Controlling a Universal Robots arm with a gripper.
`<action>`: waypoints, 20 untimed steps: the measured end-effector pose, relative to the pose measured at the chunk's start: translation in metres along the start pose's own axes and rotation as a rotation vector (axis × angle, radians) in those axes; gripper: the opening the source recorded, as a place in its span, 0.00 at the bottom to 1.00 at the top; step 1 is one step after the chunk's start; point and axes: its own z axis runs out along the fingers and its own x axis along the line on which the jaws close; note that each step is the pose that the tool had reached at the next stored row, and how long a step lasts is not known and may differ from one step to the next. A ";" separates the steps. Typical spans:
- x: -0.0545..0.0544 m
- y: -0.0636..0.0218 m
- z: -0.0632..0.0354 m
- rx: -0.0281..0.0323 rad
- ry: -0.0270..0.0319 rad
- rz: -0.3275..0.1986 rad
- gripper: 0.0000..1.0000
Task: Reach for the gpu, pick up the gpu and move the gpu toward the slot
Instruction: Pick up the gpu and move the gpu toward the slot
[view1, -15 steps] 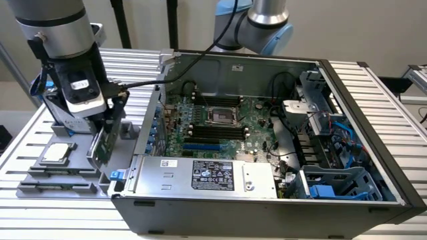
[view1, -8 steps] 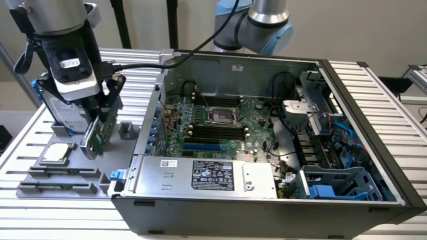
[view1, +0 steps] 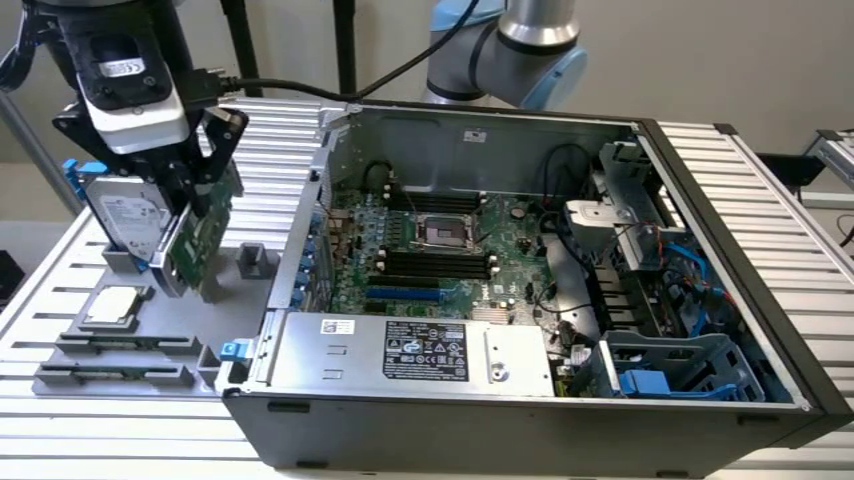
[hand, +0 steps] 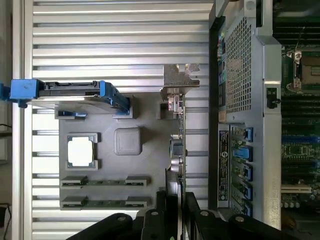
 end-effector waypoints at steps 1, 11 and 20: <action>-0.003 -0.0006 -0.0046 0.0001 0.0003 -0.001 0.26; -0.039 -0.0062 -0.0503 -0.0014 0.0037 -0.002 0.26; -0.080 -0.0056 -0.0698 -0.0190 0.0121 -0.002 0.26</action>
